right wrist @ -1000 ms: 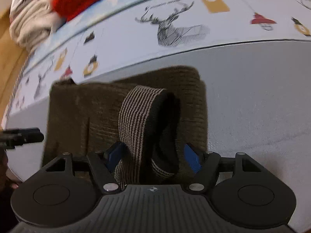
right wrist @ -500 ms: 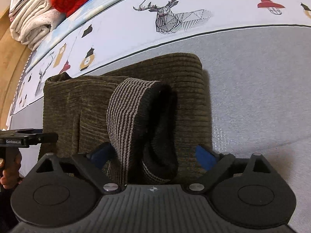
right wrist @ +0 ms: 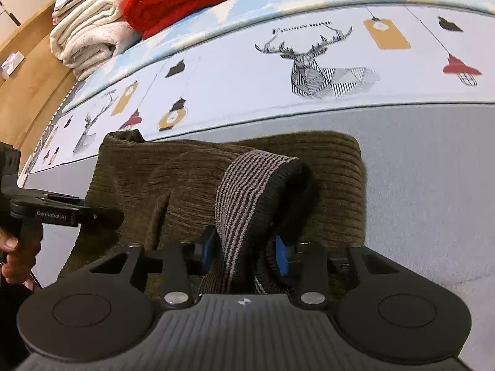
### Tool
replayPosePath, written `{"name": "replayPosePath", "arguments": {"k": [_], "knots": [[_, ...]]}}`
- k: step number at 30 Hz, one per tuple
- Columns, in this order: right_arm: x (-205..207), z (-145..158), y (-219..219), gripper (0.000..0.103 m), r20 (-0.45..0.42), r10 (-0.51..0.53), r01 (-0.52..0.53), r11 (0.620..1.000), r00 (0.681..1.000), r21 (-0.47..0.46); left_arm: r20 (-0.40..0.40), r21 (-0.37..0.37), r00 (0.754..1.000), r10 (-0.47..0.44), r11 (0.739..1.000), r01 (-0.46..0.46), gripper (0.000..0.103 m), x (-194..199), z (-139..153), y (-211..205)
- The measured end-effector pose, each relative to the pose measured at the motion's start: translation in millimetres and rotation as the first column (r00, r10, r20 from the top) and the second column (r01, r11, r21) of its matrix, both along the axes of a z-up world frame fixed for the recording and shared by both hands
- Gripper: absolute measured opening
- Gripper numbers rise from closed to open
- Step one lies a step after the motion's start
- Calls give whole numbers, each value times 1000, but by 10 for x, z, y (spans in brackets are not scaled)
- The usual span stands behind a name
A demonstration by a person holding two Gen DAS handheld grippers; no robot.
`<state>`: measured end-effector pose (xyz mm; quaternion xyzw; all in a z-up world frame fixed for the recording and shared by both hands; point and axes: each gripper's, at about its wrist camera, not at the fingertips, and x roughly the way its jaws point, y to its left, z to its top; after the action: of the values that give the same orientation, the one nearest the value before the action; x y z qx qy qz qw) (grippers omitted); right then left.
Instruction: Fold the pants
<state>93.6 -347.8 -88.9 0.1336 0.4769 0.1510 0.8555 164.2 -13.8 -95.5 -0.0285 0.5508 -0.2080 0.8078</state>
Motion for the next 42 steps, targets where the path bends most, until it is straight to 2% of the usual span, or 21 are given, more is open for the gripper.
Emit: {"name": "replayPosePath", "arguments": {"k": [4, 8, 10, 11, 13, 14, 15, 17, 18, 19, 20, 23, 24, 26, 27, 29, 30, 32, 34, 37, 42], "knots": [[73, 133, 62, 33, 77, -16, 14, 1000, 997, 25, 171, 51, 984, -54, 998, 46, 34, -45, 243, -19], [249, 298, 171, 32, 177, -41, 34, 999, 983, 40, 300, 29, 954, 3, 999, -12, 29, 2, 466, 145], [358, 373, 242, 32, 221, -50, 44, 999, 974, 32, 387, 60, 922, 11, 998, -37, 20, 9, 565, 215], [415, 419, 291, 32, 250, -52, 50, 999, 967, 17, 434, 93, 901, 16, 994, -62, 5, 6, 598, 249], [495, 485, 423, 32, 316, -37, 55, 997, 948, -47, 530, 172, 846, 50, 971, -165, 1, 44, 639, 362], [549, 488, 516, 35, 343, -14, 47, 995, 939, -89, 524, 168, 848, 80, 966, -195, 1, 91, 628, 445], [617, 458, 578, 37, 333, -12, 56, 991, 943, -122, 478, 133, 870, 123, 969, -210, 2, 147, 599, 556], [788, 301, 669, 40, 253, -33, 94, 969, 967, -230, 370, 43, 913, 170, 979, -200, 2, 186, 547, 695], [868, 194, 687, 41, 205, -43, 103, 950, 978, -293, 349, 24, 925, 150, 985, -169, 7, 157, 548, 685], [917, 124, 676, 42, 174, -50, 103, 944, 984, -312, 353, 13, 929, 113, 992, -125, 10, 108, 569, 639], [947, 88, 635, 51, 158, -65, 109, 950, 985, -292, 357, 1, 931, 74, 997, -79, 16, 71, 589, 595], [993, 100, 561, 56, 129, -101, 132, 957, 987, -257, 282, -50, 958, -47, 997, 64, 34, -14, 528, 451], [991, 102, 549, 58, 116, -111, 138, 957, 987, -257, 211, -42, 972, -103, 993, 114, 44, -16, 428, 380], [973, 96, 519, 62, 78, -135, 151, 958, 988, -242, 87, 48, 982, -168, 985, 165, 56, -66, 194, 271], [953, 104, 508, 66, 56, -147, 156, 963, 988, -219, 73, 91, 982, -175, 982, 168, 65, -81, 144, 254], [853, 124, 471, 71, 20, -186, 187, 968, 982, -170, 55, 49, 994, -90, 995, 88, 75, -25, 180, 361], [794, 138, 450, 71, 11, -208, 207, 966, 978, -157, 30, 9, 999, -19, 1000, 19, 76, 23, 189, 459], [735, 134, 335, 76, -17, -255, 252, 960, 967, -120, 17, -14, 996, 87, 996, -87, 76, 95, 201, 614], [687, 77, 211, 81, -60, -294, 289, 954, 954, -76, -14, -59, 989, 150, 987, -150, 76, 112, 196, 666], [650, -70, 104, 85, -159, -291, 292, 956, 943, -17, -104, -129, 984, 148, 979, -161, 78, 141, 113, 620], [614, -187, 114, 93, -242, -256, 264, 964, 936, 1, -158, -109, 973, 169, 976, -187, 84, 164, -116, 524]]}}
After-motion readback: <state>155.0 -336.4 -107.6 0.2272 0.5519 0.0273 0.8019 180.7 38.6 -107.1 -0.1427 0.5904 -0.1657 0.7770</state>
